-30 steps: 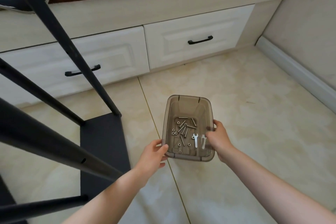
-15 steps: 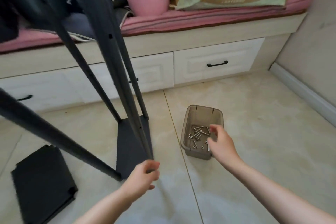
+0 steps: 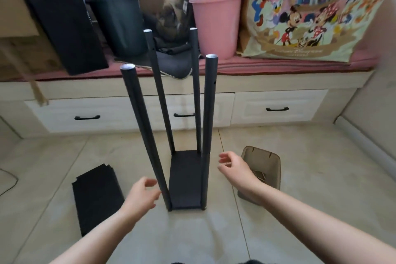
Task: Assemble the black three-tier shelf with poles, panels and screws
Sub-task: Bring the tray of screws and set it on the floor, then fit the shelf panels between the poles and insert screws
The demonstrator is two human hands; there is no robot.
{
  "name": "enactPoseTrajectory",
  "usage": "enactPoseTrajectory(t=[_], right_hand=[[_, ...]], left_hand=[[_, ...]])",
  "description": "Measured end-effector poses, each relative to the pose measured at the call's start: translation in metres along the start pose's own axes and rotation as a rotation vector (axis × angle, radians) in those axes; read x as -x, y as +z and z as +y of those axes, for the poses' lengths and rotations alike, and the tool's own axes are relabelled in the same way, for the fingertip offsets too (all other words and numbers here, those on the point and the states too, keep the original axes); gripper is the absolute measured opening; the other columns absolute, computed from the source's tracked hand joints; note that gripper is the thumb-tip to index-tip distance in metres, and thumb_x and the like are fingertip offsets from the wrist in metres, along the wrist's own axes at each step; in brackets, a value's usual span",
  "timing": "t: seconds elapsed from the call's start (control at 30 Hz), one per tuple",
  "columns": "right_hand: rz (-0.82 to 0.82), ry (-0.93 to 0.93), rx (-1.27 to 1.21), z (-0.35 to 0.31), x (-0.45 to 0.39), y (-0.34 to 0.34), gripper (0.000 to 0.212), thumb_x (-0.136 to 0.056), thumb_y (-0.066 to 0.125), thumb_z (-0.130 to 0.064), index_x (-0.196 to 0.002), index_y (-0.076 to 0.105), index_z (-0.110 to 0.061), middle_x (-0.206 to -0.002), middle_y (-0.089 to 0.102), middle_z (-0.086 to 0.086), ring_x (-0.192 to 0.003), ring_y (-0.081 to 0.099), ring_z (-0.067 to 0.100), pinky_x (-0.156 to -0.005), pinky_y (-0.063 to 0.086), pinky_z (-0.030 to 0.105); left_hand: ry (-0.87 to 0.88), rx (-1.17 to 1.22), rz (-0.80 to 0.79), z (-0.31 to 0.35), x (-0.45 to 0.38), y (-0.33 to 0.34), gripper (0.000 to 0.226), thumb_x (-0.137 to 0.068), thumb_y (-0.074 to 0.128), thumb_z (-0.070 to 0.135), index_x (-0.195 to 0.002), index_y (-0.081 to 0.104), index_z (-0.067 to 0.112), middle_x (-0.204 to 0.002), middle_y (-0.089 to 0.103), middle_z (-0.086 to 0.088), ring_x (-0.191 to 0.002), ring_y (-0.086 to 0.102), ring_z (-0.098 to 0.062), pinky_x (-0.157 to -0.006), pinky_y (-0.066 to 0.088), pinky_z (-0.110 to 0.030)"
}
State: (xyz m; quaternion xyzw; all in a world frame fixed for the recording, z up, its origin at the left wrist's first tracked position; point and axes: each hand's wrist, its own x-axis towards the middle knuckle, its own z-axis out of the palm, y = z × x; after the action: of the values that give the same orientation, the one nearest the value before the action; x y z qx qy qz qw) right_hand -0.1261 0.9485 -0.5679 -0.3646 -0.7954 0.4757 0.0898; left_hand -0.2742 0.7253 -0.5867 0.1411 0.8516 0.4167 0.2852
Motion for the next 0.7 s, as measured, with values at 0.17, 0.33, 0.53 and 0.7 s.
enactPoseTrajectory(t=[0.17, 0.33, 0.53, 0.7], right_hand=[[-0.030, -0.017, 0.026, -0.037, -0.010, -0.009, 0.044, -0.099, 0.055, -0.027, -0.140, 0.042, -0.024, -0.125, 0.053, -0.005, -0.112, 0.054, 0.013, -0.093, 0.049, 0.031], [-0.010, -0.065, 0.009, -0.063, -0.017, -0.018, 0.024, -0.101, 0.051, -0.028, -0.124, 0.054, -0.022, -0.119, 0.061, -0.003, -0.105, 0.059, 0.012, -0.091, 0.055, 0.039], [0.022, -0.138, 0.088, -0.069, -0.013, -0.015, 0.021, -0.099, 0.056, -0.031, -0.114, 0.057, -0.016, -0.111, 0.061, -0.004, -0.101, 0.059, 0.013, -0.081, 0.051, 0.029], [-0.119, -0.195, 0.136, -0.062, 0.001, -0.013, 0.021, -0.098, 0.057, -0.038, -0.109, 0.050, -0.022, -0.102, 0.061, -0.008, -0.094, 0.063, 0.011, -0.066, 0.046, 0.021]], left_hand=[[0.098, 0.069, 0.041, 0.031, -0.007, -0.041, 0.051, -0.096, 0.065, 0.019, -0.142, 0.044, 0.022, -0.137, 0.051, 0.004, -0.101, 0.060, -0.008, -0.094, 0.054, -0.038], [0.232, 0.089, 0.045, 0.069, -0.013, -0.057, 0.050, -0.097, 0.065, 0.028, -0.140, 0.042, 0.035, -0.127, 0.050, 0.019, -0.112, 0.056, -0.010, -0.092, 0.044, -0.032], [0.306, 0.145, 0.056, 0.099, -0.017, -0.043, 0.016, -0.103, 0.053, 0.027, -0.114, 0.051, 0.040, -0.106, 0.060, 0.015, -0.105, 0.059, -0.006, -0.084, 0.047, -0.028], [0.294, 0.167, 0.151, 0.102, -0.017, -0.022, 0.008, -0.105, 0.049, 0.026, -0.112, 0.050, 0.028, -0.100, 0.059, 0.005, -0.085, 0.055, -0.007, -0.065, 0.040, -0.024]])
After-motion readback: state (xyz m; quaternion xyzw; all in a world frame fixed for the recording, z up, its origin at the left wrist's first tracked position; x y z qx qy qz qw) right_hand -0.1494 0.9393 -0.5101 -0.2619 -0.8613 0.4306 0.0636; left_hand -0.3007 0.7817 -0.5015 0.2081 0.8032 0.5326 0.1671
